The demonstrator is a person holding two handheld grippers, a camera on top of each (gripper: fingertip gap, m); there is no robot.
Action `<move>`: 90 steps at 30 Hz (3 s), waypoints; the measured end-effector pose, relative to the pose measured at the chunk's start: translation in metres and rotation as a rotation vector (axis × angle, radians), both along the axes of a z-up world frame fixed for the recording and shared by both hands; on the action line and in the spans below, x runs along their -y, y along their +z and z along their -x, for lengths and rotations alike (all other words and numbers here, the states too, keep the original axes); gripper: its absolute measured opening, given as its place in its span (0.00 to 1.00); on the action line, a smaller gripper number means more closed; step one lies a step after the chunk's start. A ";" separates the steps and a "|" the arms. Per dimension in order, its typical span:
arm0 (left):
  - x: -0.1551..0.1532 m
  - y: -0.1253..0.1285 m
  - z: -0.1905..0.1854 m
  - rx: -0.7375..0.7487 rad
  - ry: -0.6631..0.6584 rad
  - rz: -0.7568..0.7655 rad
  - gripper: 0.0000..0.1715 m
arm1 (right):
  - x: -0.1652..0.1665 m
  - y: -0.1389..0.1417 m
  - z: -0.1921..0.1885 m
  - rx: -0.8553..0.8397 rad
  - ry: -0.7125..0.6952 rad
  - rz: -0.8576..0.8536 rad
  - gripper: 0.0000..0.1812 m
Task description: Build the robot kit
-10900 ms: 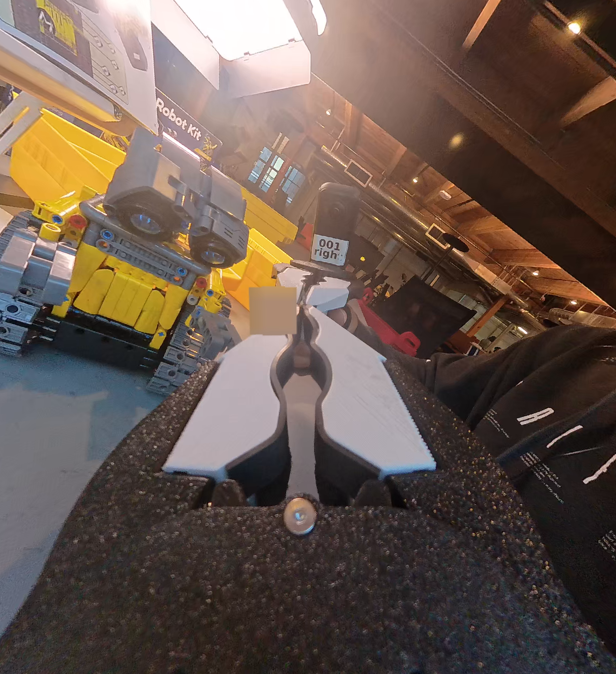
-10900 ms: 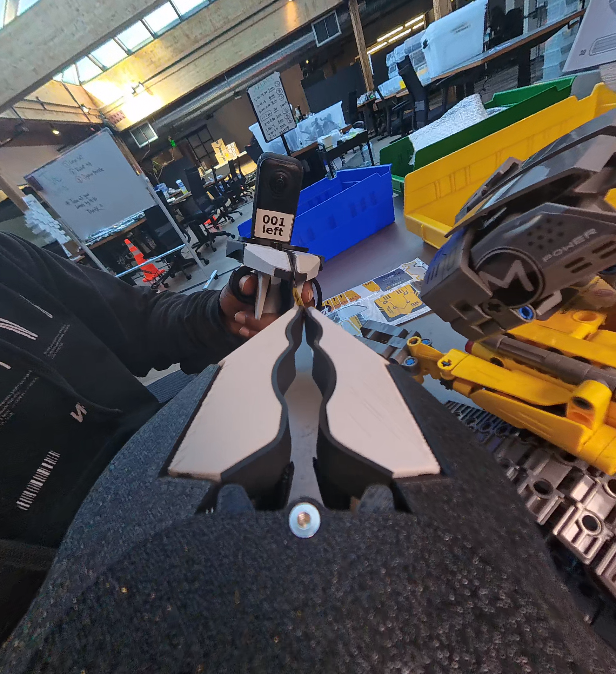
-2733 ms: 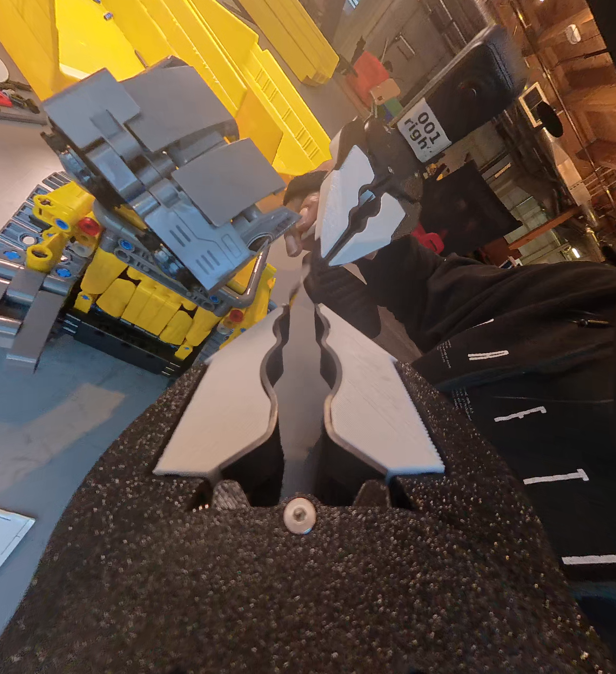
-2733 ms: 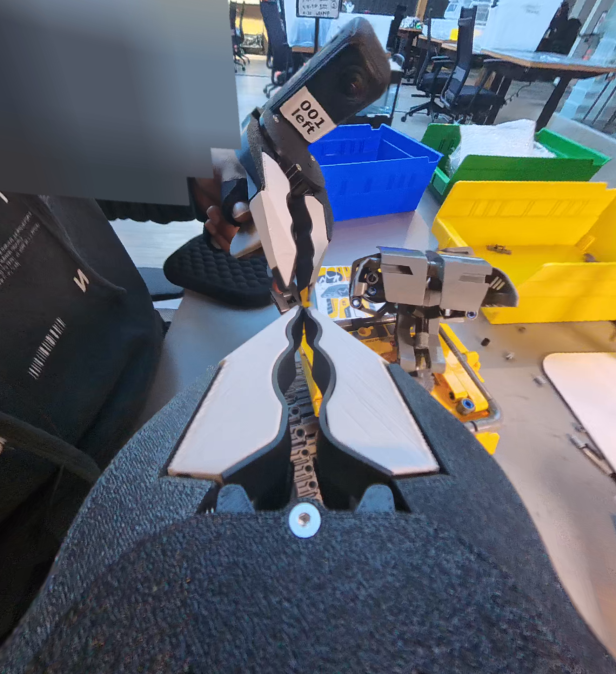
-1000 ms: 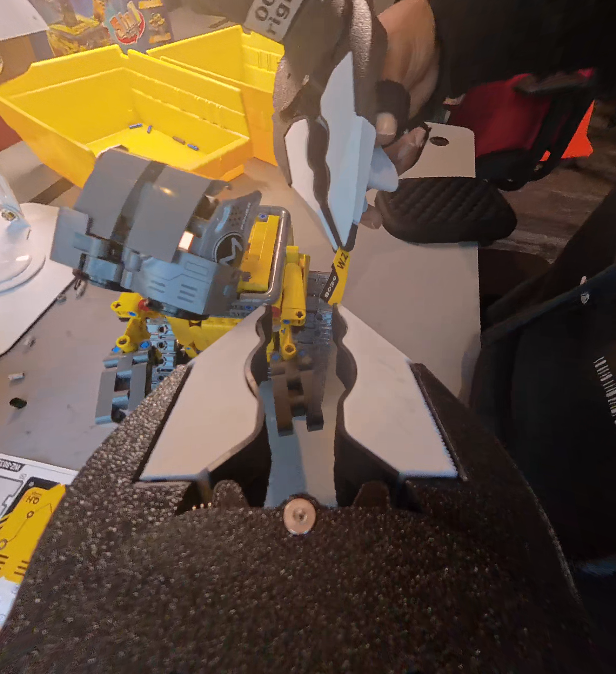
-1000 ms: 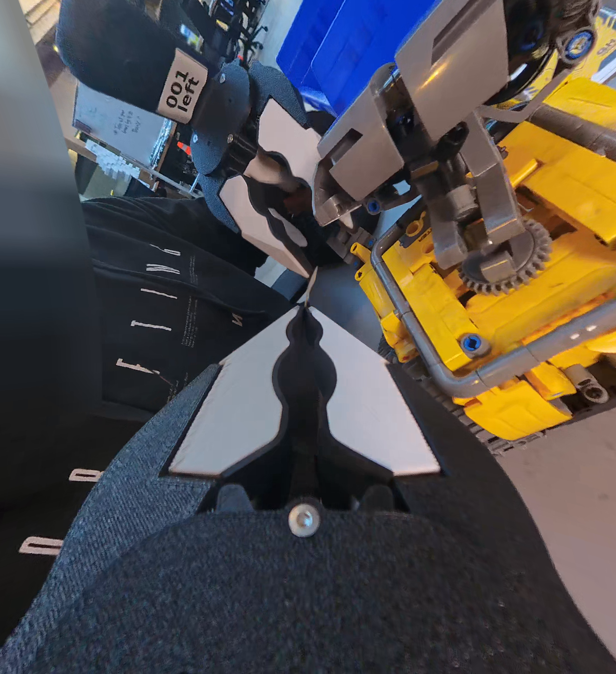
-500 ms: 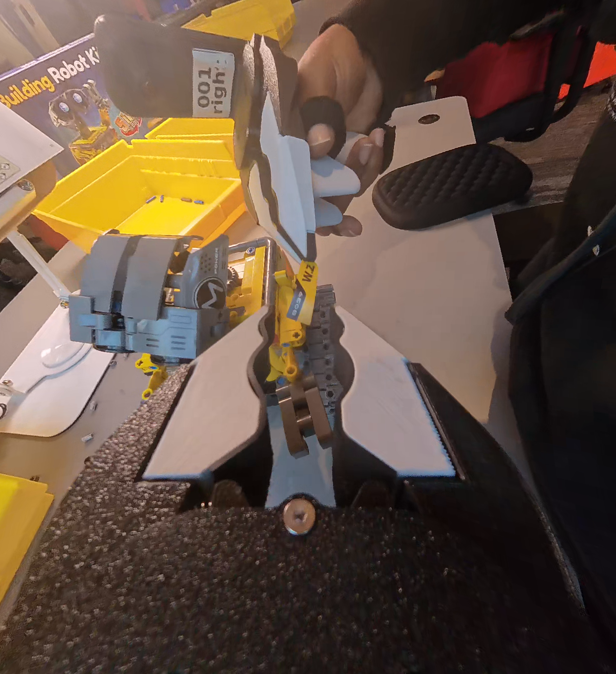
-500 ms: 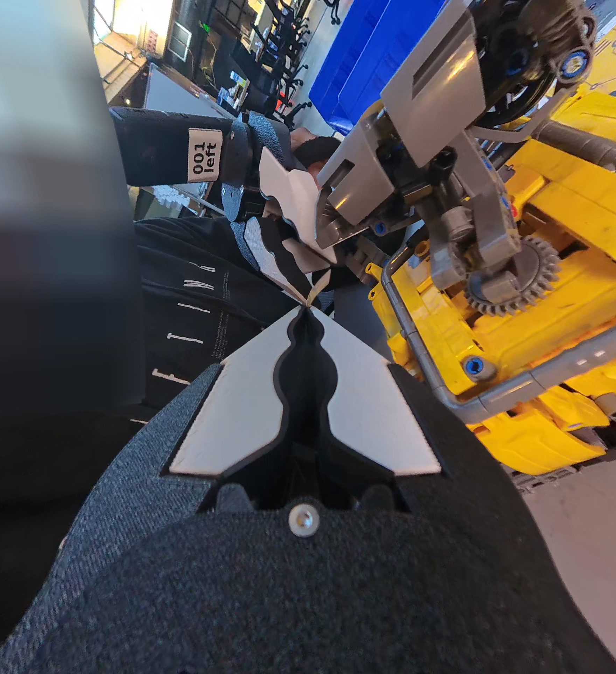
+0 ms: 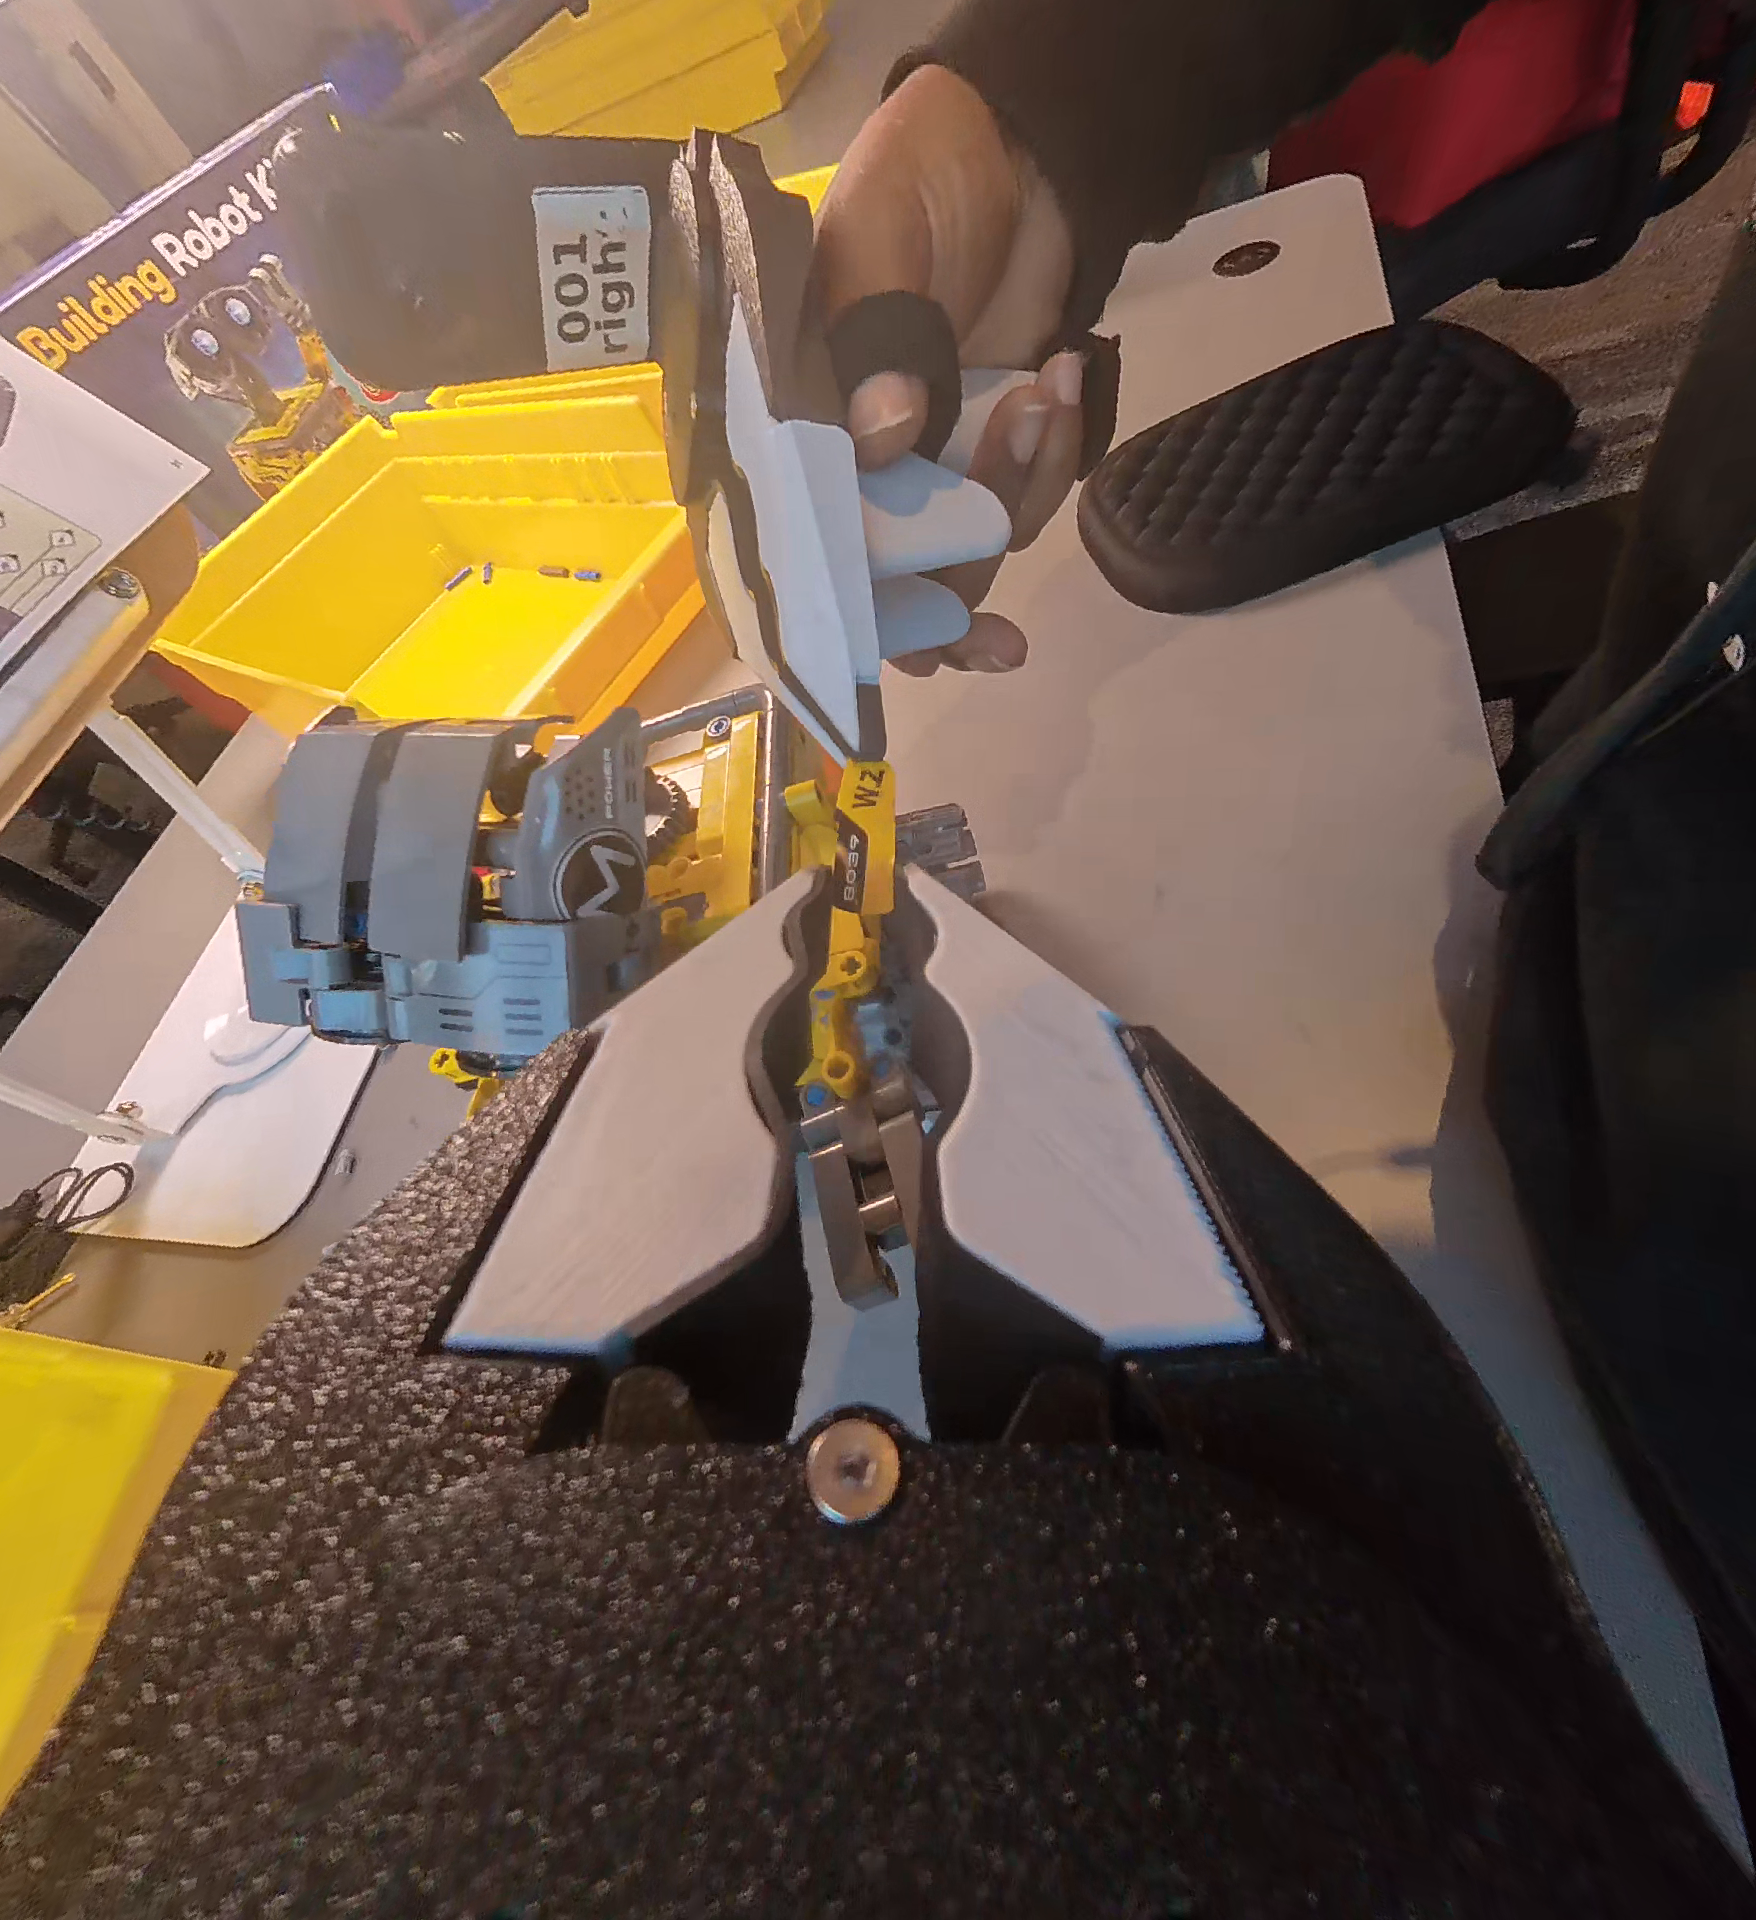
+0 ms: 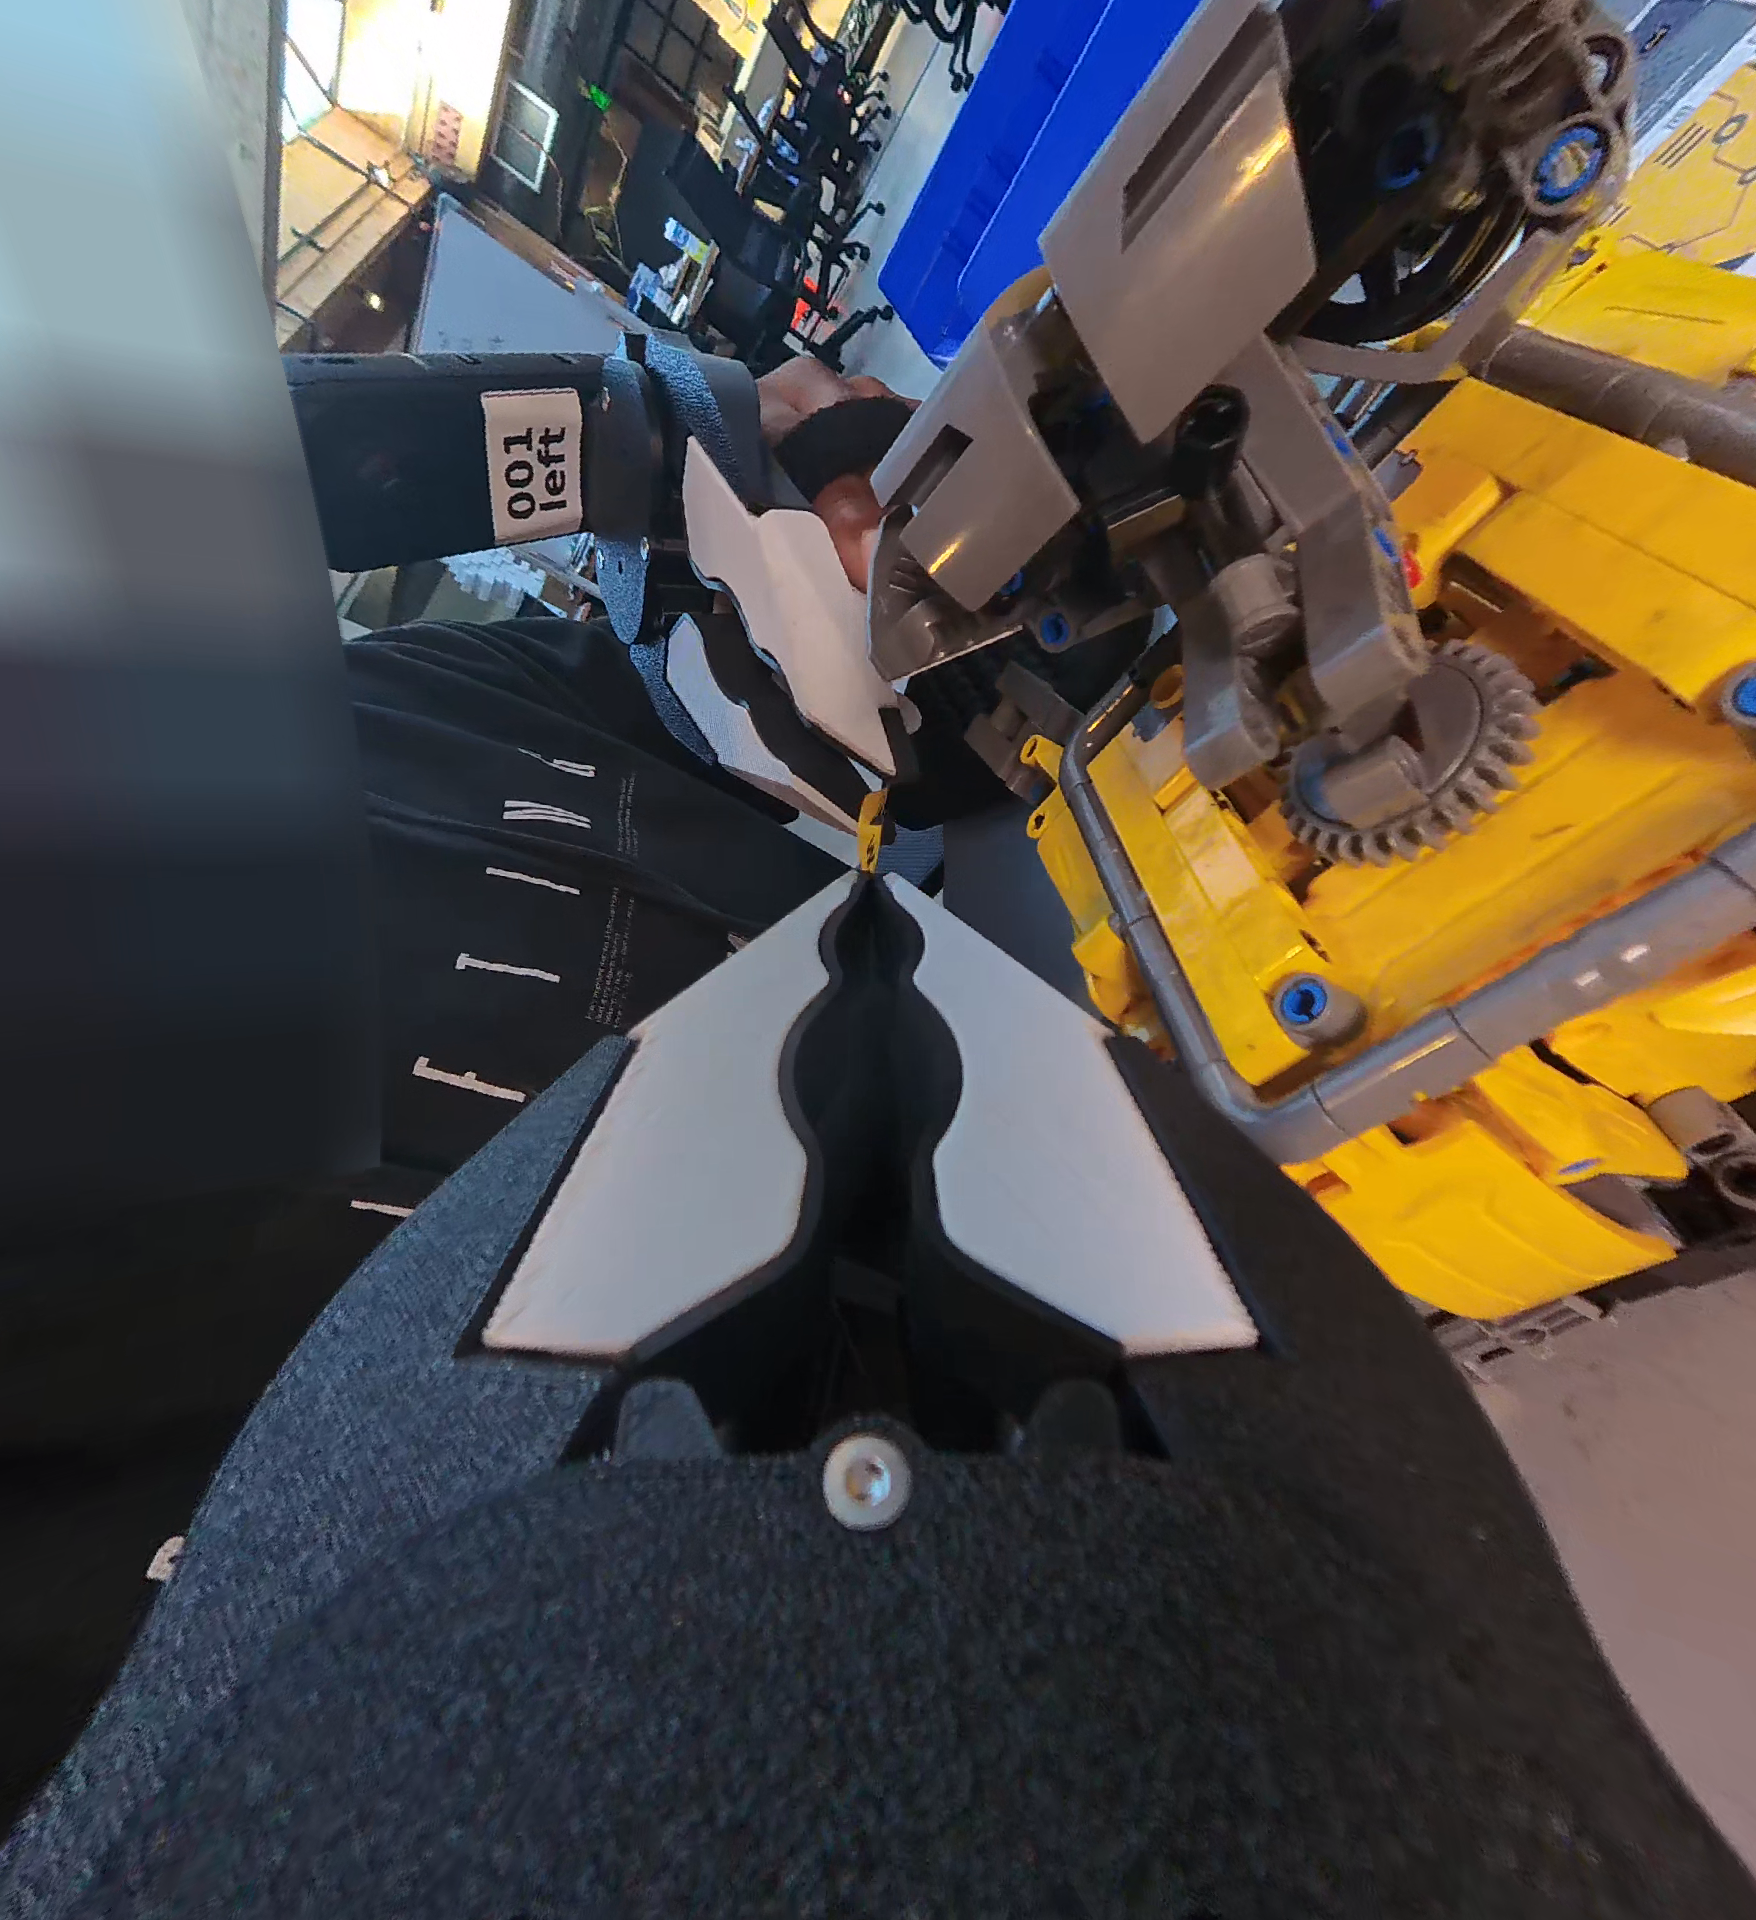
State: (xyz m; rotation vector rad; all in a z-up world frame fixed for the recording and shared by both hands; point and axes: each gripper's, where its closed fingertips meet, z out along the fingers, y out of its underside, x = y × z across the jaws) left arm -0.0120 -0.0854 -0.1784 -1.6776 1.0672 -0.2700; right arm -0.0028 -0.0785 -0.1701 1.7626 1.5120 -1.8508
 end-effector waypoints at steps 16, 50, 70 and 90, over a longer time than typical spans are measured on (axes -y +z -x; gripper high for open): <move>-0.013 -0.009 0.004 0.053 0.076 0.088 0.04 | -0.016 -0.004 -0.002 -0.081 -0.028 -0.261 0.07; -0.016 -0.023 0.008 -0.136 0.095 0.235 0.03 | -0.001 -0.016 -0.005 -0.455 0.006 -1.023 0.11; -0.016 -0.027 0.007 -0.130 0.141 0.327 0.03 | -0.008 -0.029 0.001 -0.411 -0.003 -1.317 0.11; -0.016 -0.027 0.007 -0.123 0.150 0.354 0.03 | -0.012 -0.032 0.003 -0.387 -0.007 -1.342 0.11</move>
